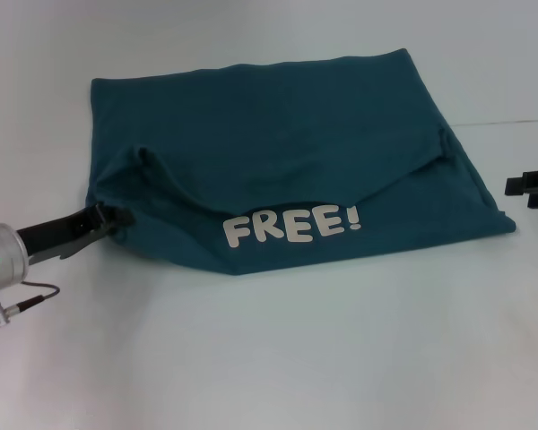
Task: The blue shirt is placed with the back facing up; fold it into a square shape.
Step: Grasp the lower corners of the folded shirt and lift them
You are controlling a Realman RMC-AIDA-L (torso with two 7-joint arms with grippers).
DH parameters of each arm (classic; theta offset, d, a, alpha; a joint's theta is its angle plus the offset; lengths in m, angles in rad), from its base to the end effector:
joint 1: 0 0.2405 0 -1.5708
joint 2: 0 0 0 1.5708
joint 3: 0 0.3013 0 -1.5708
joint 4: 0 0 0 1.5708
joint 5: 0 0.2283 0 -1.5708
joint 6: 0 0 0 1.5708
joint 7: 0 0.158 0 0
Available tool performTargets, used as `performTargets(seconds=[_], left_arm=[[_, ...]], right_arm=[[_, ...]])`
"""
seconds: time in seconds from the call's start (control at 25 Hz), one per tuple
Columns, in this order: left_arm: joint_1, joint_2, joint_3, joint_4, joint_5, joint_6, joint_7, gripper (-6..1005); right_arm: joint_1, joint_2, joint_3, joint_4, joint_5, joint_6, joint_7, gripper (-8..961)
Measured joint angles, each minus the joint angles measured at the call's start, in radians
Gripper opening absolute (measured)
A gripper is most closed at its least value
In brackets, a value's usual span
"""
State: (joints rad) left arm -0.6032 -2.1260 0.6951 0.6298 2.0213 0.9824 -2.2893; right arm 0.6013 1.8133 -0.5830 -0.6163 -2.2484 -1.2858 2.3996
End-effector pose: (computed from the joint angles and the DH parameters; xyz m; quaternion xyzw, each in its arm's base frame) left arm -0.3245 0.4427 -0.0438 -0.6882 -0.6272 -0.2729 0.2418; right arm 0.3829 0.4358 0.1033 -0.7069 0.6344 0.1777 0.2574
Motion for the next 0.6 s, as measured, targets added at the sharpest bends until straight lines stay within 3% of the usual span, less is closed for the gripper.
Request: performTargets(seconds=[0.28, 0.6], left_arm=[[-0.019, 0.011, 0.001, 0.002, 0.001, 0.003, -0.027, 50], [-0.025, 0.014, 0.001, 0.002, 0.0, 0.004, -0.04, 51]], right_arm=[[0.073, 0.009, -0.001, -0.019, -0.141, 0.1, 0.087, 582], [0.122, 0.044, -0.079, 0.029, -0.217, 0.229, 0.093, 583]])
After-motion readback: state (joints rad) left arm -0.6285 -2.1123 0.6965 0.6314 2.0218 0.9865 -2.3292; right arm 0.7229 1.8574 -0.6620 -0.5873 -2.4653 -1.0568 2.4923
